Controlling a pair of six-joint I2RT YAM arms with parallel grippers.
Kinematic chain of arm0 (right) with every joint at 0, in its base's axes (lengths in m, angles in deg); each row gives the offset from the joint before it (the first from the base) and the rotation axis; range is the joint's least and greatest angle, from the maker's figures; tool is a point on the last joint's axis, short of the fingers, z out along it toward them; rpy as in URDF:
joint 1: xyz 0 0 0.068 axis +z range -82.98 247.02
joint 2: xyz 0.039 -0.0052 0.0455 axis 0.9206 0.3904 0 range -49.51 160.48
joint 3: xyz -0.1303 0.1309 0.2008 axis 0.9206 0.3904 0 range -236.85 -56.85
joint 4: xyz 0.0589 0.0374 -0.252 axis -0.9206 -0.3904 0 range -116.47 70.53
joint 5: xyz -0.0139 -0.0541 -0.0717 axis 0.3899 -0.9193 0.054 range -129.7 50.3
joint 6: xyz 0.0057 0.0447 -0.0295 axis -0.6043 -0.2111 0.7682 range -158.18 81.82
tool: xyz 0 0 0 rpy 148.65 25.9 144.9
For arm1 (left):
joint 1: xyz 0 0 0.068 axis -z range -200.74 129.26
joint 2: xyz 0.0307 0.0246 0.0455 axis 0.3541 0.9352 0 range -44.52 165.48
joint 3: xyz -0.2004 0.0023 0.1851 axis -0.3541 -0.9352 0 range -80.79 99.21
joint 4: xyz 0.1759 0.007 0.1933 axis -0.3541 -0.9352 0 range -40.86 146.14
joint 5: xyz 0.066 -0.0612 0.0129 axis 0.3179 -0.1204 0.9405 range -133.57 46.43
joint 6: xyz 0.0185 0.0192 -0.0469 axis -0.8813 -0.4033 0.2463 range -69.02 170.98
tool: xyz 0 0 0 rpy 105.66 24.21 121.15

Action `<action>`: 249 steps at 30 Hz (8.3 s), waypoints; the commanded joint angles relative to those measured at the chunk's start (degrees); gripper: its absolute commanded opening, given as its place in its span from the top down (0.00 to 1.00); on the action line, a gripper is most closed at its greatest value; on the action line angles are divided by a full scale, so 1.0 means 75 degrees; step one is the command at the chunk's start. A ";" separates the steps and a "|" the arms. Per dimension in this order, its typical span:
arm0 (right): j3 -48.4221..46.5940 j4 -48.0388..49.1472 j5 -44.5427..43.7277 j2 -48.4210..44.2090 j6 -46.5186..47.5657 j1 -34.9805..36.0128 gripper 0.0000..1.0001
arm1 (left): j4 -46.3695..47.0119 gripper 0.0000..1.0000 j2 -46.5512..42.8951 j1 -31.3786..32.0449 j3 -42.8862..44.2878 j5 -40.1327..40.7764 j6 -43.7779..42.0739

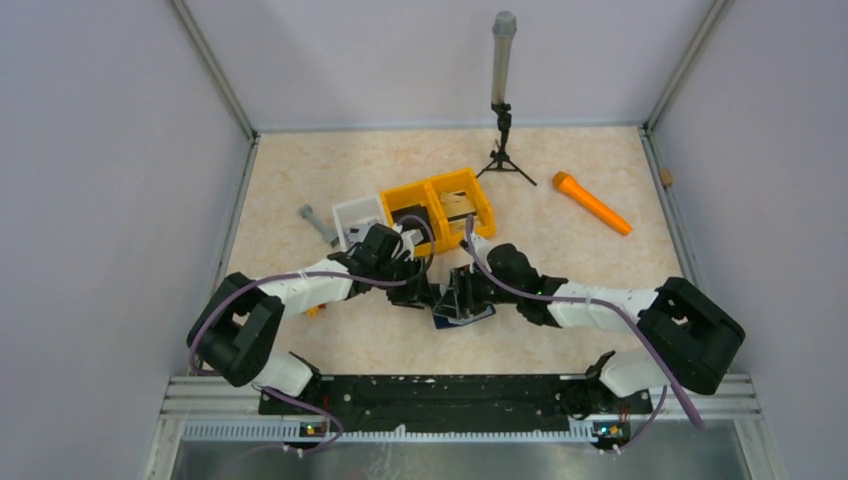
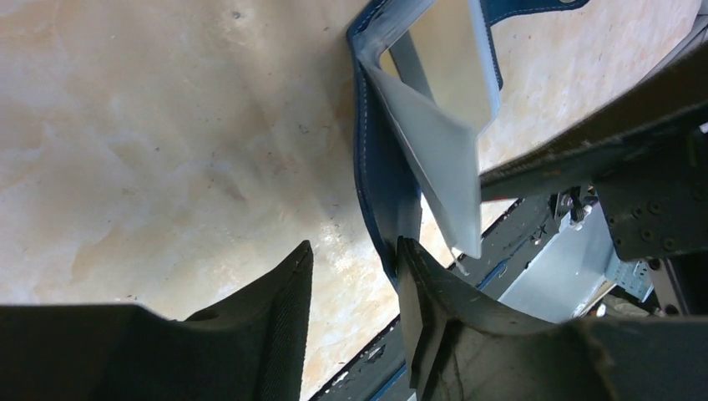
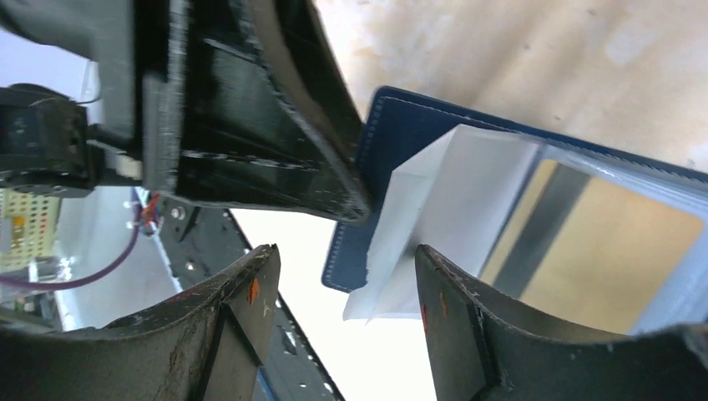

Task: Take the credit cards out of the card holder
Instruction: Open the card holder at the center of the board, then remove the credit card from the card holder.

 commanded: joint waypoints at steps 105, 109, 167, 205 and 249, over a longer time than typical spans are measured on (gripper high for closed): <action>0.1876 0.2281 -0.0134 -0.4335 -0.4933 -0.2267 0.02 | 0.6954 1.00 -0.3009 -0.0853 -0.1074 -0.2413 0.4987; 0.1939 0.2791 0.0030 -0.4415 -0.5002 -0.2267 0.07 | 0.6899 1.00 -0.3036 -0.0845 -0.1033 -0.2695 0.5077; -0.0528 -0.1149 -0.2003 -0.3534 -0.0627 -0.0931 1.00 | 0.1670 0.56 -0.2175 0.0835 0.1289 -0.0003 0.1046; 0.0833 0.3554 0.1052 -0.2853 -0.4008 -0.1154 1.00 | 0.5316 0.79 -0.2636 -0.0578 -0.0872 -0.2778 0.3150; 0.1102 0.3927 0.1305 -0.3065 -0.4457 -0.1716 1.00 | 0.6622 0.64 -0.2793 -0.1016 -0.1651 -0.3147 0.3916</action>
